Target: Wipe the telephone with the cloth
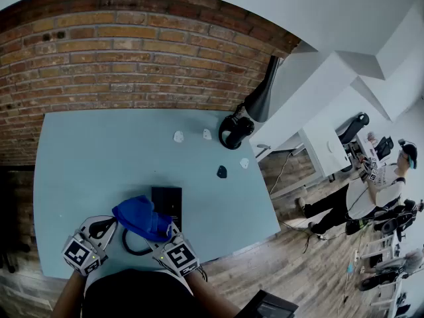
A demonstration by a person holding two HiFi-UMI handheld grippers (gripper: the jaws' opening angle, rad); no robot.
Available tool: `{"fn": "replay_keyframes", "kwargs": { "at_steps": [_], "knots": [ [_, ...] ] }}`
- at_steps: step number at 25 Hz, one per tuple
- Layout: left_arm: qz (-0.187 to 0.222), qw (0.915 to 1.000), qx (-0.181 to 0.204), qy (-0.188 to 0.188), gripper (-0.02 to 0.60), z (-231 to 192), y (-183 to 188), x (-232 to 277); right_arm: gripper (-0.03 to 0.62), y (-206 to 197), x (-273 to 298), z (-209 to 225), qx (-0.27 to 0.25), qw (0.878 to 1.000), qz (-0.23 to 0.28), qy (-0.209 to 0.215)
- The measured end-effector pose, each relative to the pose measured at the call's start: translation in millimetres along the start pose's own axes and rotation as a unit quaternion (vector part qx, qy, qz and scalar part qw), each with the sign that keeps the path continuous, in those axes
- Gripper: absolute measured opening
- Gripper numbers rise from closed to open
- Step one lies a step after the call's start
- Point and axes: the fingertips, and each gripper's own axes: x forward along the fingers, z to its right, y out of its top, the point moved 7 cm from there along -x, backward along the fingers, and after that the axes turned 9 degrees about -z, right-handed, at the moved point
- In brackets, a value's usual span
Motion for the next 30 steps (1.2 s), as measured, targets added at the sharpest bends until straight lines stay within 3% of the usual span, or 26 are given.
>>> {"fn": "replay_keyframes", "kwargs": {
  "at_steps": [9, 20, 30],
  "knots": [
    [0.001, 0.9999, -0.010, 0.004, 0.021, -6.8, -6.9, 1.1, 0.133, -9.3, 9.2, 12.1, 0.032, 0.999, -0.004, 0.004],
    [-0.015, 0.9994, -0.027, 0.017, 0.021, -18.5, -13.3, -5.8, 0.135, -3.9, 31.2, 77.1, 0.021, 0.997, -0.014, -0.071],
    [-0.027, 0.9983, -0.027, 0.043, 0.021, -34.2, -14.7, -17.1, 0.133, -22.8, 54.0, 125.0, 0.059, 0.991, -0.058, -0.101]
  ]
}}
